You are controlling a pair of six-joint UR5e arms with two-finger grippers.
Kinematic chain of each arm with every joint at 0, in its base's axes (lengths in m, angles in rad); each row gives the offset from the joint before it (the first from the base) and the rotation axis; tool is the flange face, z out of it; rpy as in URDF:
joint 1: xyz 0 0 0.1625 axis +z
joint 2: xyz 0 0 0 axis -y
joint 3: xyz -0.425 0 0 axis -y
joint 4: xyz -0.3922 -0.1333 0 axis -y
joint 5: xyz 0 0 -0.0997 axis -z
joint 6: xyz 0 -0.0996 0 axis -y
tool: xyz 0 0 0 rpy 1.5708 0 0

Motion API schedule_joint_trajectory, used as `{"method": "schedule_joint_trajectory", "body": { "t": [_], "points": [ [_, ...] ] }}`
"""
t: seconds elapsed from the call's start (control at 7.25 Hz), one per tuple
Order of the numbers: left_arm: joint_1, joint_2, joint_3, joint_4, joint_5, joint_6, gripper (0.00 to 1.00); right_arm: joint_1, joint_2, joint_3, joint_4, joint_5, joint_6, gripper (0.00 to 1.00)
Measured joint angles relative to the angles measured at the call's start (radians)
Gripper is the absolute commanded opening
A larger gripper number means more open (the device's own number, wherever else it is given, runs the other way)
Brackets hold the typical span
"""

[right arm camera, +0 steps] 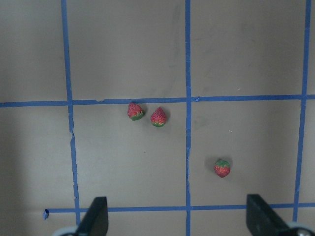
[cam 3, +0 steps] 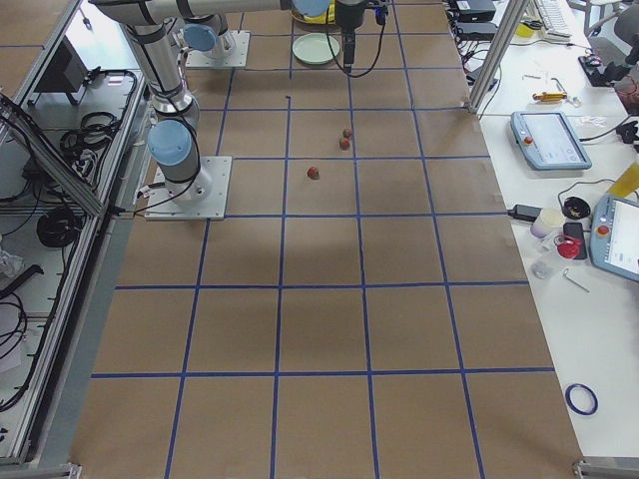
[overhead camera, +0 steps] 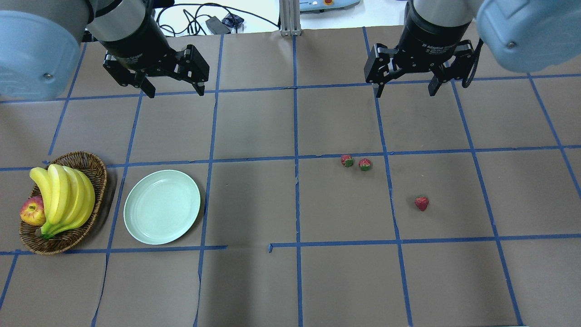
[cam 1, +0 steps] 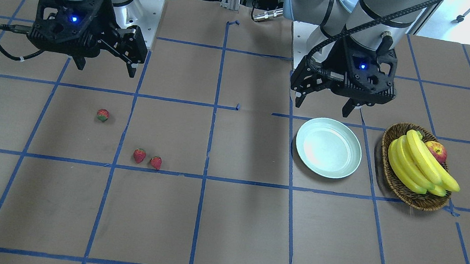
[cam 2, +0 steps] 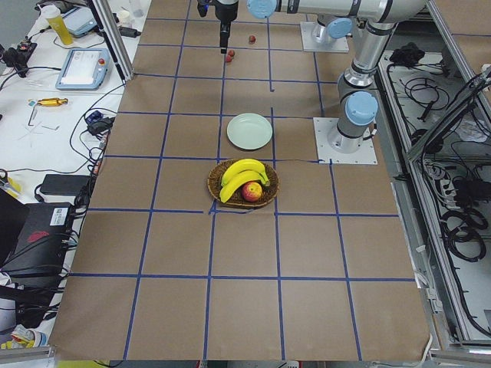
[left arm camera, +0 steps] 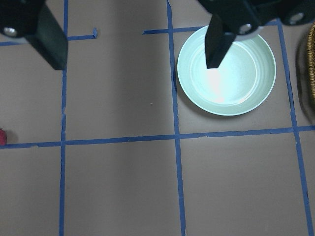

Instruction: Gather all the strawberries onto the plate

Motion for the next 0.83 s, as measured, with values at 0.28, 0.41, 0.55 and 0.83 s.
{"method": "schedule_joint_trajectory", "body": {
  "t": [0.28, 0.41, 0.55, 0.83],
  "points": [
    [0.0, 0.0, -0.002, -0.014, 0.0, 0.0, 1.0, -0.003, 0.003, -0.019, -0.001, -0.008, -0.001, 1.0],
    [0.0, 0.0, -0.003, -0.017, 0.001, 0.0, 1.0, -0.005, 0.006, -0.031, -0.001, -0.01, -0.001, 1.0],
    [0.0, -0.001, -0.003, -0.018, 0.001, 0.0, 1.0, -0.006, 0.008, -0.037, -0.001, -0.011, -0.001, 1.0],
    [0.0, -0.001, -0.004, -0.018, 0.002, -0.001, 1.0, -0.006, 0.008, -0.038, -0.001, -0.012, -0.002, 1.0]
  ]
}}
